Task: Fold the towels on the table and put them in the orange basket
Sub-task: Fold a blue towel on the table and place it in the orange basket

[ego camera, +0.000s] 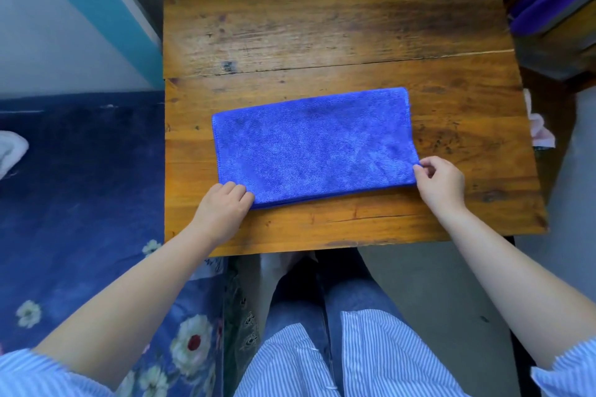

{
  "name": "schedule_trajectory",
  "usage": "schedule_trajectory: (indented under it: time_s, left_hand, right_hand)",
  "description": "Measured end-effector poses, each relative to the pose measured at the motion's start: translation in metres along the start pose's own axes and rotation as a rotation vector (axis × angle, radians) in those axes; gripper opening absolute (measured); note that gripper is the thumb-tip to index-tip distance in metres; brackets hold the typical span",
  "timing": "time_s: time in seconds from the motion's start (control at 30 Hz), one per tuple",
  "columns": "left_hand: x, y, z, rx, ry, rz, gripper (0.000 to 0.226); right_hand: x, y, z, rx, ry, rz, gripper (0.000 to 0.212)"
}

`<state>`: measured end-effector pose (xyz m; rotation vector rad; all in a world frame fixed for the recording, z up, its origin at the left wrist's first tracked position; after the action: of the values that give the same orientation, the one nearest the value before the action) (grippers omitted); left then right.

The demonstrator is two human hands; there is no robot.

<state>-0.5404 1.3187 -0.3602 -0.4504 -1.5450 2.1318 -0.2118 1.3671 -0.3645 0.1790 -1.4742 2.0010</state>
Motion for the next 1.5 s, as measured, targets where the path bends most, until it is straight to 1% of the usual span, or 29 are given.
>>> schedule_trajectory:
  time_s: [0.2, 0.3, 0.37, 0.4, 0.47, 0.53, 0.6, 0.67, 0.7, 0.77, 0.87, 0.97, 1.07, 1.3, 1.4, 1.5]
  left_hand:
    - [-0.014, 0.007, 0.002, 0.057, 0.034, -0.021, 0.040]
    - [-0.015, 0.009, -0.001, 0.060, 0.019, 0.018, 0.043]
    - [-0.015, 0.010, -0.002, 0.070, 0.007, 0.026, 0.043]
    - [-0.015, 0.009, -0.002, 0.081, 0.001, 0.032, 0.043]
    - [-0.014, 0.009, -0.002, 0.059, -0.003, 0.076, 0.039]
    - [-0.006, 0.002, -0.007, -0.044, -0.043, 0.157, 0.030]
    - [0.005, -0.008, -0.020, -0.154, -0.128, 0.246, 0.019]
    - [0.015, -0.014, -0.040, -0.230, -0.279, 0.368, 0.022]
    - [0.021, -0.013, -0.052, -0.211, -0.375, 0.422, 0.028]
    - [0.027, -0.004, -0.071, -0.081, -0.540, 0.467, 0.043]
    - [0.030, 0.016, -0.090, 0.019, -0.617, 0.426, 0.052]
    - [0.034, 0.034, -0.087, 0.061, -0.637, 0.400, 0.057]
    - [0.037, 0.041, -0.078, 0.021, -0.665, 0.408, 0.058]
    - [0.037, 0.045, -0.076, 0.022, -0.700, 0.400, 0.058]
    - [0.037, 0.047, -0.076, 0.053, -0.714, 0.385, 0.059]
    - [0.038, 0.047, -0.077, 0.067, -0.722, 0.378, 0.059]
  right_hand:
    - [-0.008, 0.007, 0.001, 0.045, 0.042, 0.032, 0.021]
    - [-0.011, 0.010, 0.002, 0.065, 0.097, 0.077, 0.028]
    - [-0.007, 0.009, 0.004, 0.024, 0.095, 0.142, 0.036]
    - [-0.002, 0.008, 0.006, -0.018, 0.054, 0.184, 0.040]
    - [0.020, 0.010, 0.013, -0.077, -0.120, 0.245, 0.043]
    - [0.052, 0.021, 0.015, -0.072, -0.348, 0.295, 0.041]
    - [0.086, 0.044, 0.010, 0.056, -0.486, 0.366, 0.042]
    - [0.117, 0.073, 0.002, 0.198, -0.575, 0.451, 0.047]
    - [0.130, 0.088, -0.003, 0.237, -0.613, 0.493, 0.049]
    - [0.151, 0.112, -0.011, 0.283, -0.661, 0.557, 0.051]
    - [0.161, 0.133, -0.020, 0.327, -0.671, 0.601, 0.053]
    - [0.149, 0.136, -0.029, 0.331, -0.692, 0.610, 0.054]
    - [0.127, 0.117, -0.049, 0.288, -0.637, 0.567, 0.054]
    - [0.066, 0.059, -0.091, 0.126, -0.353, 0.474, 0.055]
    - [0.047, 0.041, -0.100, 0.117, -0.233, 0.408, 0.055]
    - [0.038, 0.033, -0.097, 0.120, -0.183, 0.381, 0.055]
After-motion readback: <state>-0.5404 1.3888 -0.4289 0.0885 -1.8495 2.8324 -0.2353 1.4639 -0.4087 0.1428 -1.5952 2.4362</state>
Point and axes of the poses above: each hand's wrist, its own z-axis away from the middle knuckle, its own y-axis out of the palm, x = y × z, the point moved 5 cm from there along -z, towards the middle knuckle, and after that the axes turned 7 degrees about x, right-handed, at the moved point
